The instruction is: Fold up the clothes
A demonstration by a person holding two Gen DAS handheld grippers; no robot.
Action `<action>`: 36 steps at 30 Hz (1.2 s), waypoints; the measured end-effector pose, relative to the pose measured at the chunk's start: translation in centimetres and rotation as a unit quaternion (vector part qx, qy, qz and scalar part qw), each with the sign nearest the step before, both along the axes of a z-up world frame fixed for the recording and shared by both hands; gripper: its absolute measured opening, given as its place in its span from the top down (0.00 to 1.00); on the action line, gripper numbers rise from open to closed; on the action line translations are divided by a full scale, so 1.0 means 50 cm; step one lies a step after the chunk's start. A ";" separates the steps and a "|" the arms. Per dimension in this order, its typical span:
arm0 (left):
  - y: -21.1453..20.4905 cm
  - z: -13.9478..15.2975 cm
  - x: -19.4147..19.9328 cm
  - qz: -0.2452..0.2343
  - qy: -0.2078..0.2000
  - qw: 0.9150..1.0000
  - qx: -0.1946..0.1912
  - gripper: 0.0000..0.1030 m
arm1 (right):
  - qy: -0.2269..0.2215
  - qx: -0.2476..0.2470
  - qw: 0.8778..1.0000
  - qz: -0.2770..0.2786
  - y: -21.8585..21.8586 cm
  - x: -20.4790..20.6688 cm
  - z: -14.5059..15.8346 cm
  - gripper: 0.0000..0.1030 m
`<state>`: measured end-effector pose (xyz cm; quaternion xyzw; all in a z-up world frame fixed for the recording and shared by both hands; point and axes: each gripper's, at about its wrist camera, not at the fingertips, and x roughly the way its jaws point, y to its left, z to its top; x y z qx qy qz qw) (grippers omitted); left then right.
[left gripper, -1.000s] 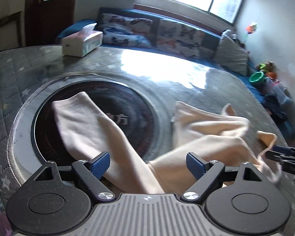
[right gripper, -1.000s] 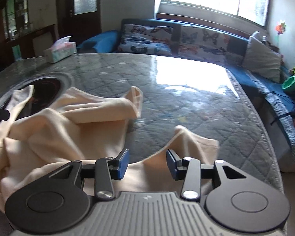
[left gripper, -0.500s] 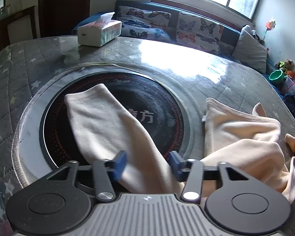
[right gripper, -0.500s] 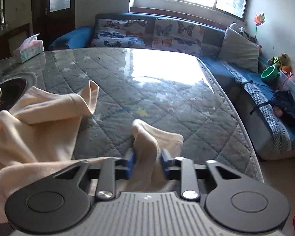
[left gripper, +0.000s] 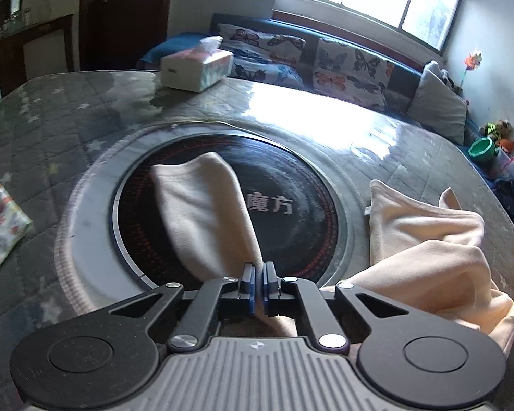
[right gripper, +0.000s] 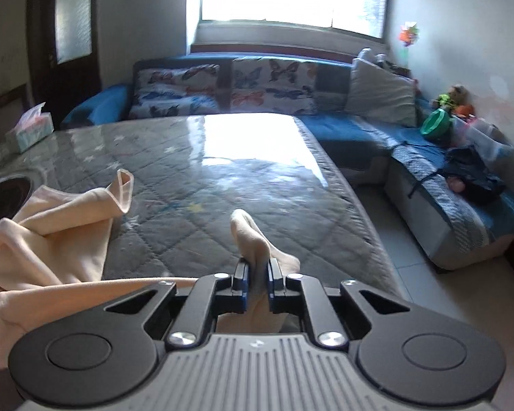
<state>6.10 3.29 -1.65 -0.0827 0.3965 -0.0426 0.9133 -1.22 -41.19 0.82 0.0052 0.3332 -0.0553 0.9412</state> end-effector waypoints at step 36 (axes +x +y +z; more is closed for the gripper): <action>-0.059 0.065 -0.092 -0.103 -0.009 0.994 0.040 0.69 | 0.029 -0.004 0.998 0.054 -0.034 -0.094 0.066 0.74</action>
